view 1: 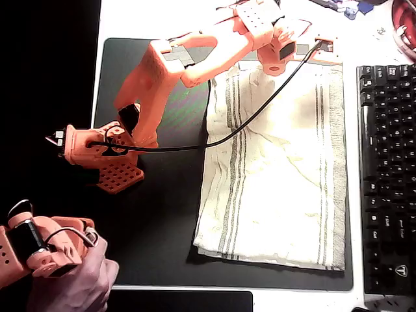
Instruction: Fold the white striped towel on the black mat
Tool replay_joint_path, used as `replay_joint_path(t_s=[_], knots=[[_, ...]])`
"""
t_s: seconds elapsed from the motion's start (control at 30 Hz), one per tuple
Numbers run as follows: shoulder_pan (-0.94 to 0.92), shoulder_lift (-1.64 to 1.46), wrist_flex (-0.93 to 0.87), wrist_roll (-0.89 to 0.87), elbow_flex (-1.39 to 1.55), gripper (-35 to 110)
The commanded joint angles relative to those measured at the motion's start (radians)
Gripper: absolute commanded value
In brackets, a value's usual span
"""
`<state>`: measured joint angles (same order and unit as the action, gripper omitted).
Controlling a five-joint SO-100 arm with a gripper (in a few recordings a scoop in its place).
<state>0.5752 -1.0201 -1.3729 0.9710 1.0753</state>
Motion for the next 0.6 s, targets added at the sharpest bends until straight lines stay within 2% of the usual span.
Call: replay_joint_path(t_s=[0.0, 0.3, 0.47, 0.57], knots=[[0.028, -0.014, -0.006, 0.015, 0.011, 21], [0.012, 0.077, 0.061, 0.044, 0.049, 17], [0.018, 0.08, 0.083, 0.081, 0.064, 1], [0.018, 0.044, 0.072, 0.094, 0.074, 0]])
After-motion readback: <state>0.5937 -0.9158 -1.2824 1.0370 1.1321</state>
